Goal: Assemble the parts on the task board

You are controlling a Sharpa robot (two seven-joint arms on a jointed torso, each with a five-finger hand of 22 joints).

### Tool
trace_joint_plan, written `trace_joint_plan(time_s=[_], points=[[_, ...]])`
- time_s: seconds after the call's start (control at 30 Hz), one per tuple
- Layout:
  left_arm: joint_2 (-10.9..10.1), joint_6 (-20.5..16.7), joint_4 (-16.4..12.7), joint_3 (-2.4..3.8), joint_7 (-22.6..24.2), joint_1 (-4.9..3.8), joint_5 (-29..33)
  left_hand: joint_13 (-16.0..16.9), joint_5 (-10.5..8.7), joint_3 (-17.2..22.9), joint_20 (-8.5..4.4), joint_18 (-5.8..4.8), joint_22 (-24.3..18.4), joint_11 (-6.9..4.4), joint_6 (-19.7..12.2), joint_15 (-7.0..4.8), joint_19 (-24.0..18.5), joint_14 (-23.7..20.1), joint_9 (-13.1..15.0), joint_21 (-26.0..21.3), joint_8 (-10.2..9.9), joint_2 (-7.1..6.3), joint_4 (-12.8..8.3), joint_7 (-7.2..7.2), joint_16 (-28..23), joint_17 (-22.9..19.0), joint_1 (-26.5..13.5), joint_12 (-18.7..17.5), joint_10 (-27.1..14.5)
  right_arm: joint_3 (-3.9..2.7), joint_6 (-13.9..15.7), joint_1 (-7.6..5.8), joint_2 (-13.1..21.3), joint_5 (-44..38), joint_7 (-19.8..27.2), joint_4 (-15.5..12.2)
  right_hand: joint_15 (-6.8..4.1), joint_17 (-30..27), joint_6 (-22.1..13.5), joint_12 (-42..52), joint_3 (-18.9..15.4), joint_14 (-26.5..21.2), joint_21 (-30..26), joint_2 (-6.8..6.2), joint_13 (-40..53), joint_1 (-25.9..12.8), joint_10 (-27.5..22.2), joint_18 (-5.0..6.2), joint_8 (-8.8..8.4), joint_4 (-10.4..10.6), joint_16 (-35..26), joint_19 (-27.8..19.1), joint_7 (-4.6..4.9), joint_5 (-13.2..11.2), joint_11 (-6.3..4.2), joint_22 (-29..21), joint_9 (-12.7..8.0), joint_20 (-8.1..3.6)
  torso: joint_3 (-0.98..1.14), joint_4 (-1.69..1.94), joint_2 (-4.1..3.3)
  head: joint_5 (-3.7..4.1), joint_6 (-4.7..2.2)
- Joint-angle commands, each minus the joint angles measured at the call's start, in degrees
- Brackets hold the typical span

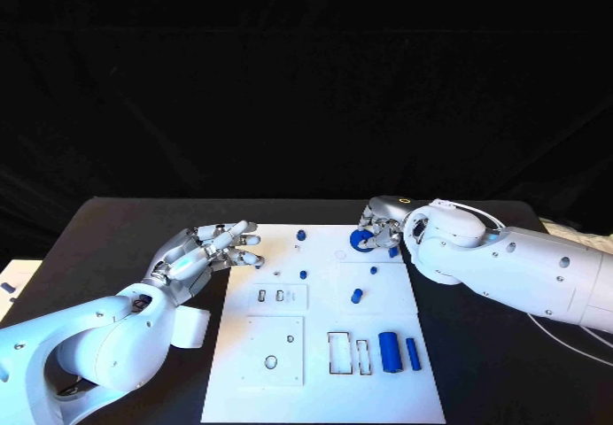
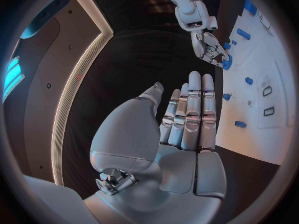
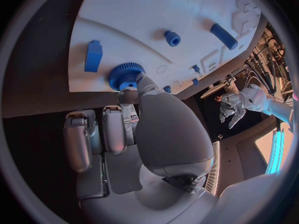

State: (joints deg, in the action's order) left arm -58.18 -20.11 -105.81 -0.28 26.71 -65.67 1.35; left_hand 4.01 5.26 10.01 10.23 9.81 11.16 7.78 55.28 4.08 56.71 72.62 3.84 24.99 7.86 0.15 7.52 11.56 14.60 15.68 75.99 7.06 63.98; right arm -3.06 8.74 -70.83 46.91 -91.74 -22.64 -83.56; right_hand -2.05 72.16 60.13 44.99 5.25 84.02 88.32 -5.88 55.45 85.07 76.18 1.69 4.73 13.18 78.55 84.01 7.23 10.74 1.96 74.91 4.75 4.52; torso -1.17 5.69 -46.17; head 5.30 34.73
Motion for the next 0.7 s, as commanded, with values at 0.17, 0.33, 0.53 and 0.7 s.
trace_joint_plan(time_s=[0.17,0.33,0.53,0.7], points=[[0.07,1.16,-0.06,0.03,0.34,-0.07,0.10,-0.07,-0.03,0.07,0.14,0.64,0.03,0.02,0.40,-0.04,0.42,0.39,-0.05,0.10,-0.24,-0.02,-0.18,0.12,-0.42,0.14,0.51,-0.27,0.57,0.29,0.51,1.27,0.09,-8.31,0.36,-1.21,-0.40,0.94,2.16,1.63,2.82,2.92,0.47,0.57,1.58,2.11,0.34,-0.94,0.77,-0.78,0.84,3.67,-0.60,-1.70,-0.52,12.05,0.21,-0.32,0.01,-0.03,-0.01,0.12,0.05],[0.08,1.19,-0.04,0.03,0.34,-0.07,0.10,-0.07,-0.03,0.07,0.14,0.64,0.03,0.02,0.40,-0.04,0.42,0.39,-0.05,0.10,-0.24,-0.02,-0.18,0.12,-0.42,0.14,0.51,-0.27,0.57,0.28,3.68,1.56,0.06,-9.02,1.13,-2.38,-0.65,1.64,3.48,3.56,4.42,3.05,0.67,0.73,3.32,2.03,1.21,-1.07,1.28,-0.83,1.29,4.06,-1.00,0.14,-0.85,12.56,0.44,-0.56,-0.01,0.10,-0.01,0.26,0.13],[0.11,1.20,0.01,0.03,0.34,-0.06,0.10,-0.07,-0.03,0.07,0.14,0.64,0.03,0.02,0.40,-0.04,0.42,0.39,-0.05,0.10,-0.24,-0.02,-0.18,0.12,-0.42,0.14,0.51,-0.27,0.57,0.27,6.93,1.66,-0.10,-8.62,1.66,-4.60,-0.84,1.98,4.16,3.95,5.59,3.09,0.81,0.34,3.94,1.23,1.44,-1.15,1.43,-0.58,1.50,4.32,-1.27,1.72,-1.05,12.90,0.57,-0.77,-0.07,0.13,-0.01,-0.02,0.11],[0.15,1.26,-0.02,0.03,0.32,-0.06,0.10,-0.07,-0.03,0.07,0.14,0.64,0.03,0.02,0.40,-0.04,0.42,0.39,-0.05,0.10,-0.24,-0.02,-0.18,0.12,-0.42,0.14,0.51,-0.27,0.57,0.26,8.59,1.48,-0.81,-8.71,2.08,-5.89,-0.91,2.01,4.29,3.85,6.36,3.08,0.80,0.07,4.08,0.90,1.43,-1.15,1.37,-0.56,1.50,4.31,-1.35,2.40,-1.12,12.89,0.59,-0.86,-0.15,0.16,0.02,-0.01,-0.04]])
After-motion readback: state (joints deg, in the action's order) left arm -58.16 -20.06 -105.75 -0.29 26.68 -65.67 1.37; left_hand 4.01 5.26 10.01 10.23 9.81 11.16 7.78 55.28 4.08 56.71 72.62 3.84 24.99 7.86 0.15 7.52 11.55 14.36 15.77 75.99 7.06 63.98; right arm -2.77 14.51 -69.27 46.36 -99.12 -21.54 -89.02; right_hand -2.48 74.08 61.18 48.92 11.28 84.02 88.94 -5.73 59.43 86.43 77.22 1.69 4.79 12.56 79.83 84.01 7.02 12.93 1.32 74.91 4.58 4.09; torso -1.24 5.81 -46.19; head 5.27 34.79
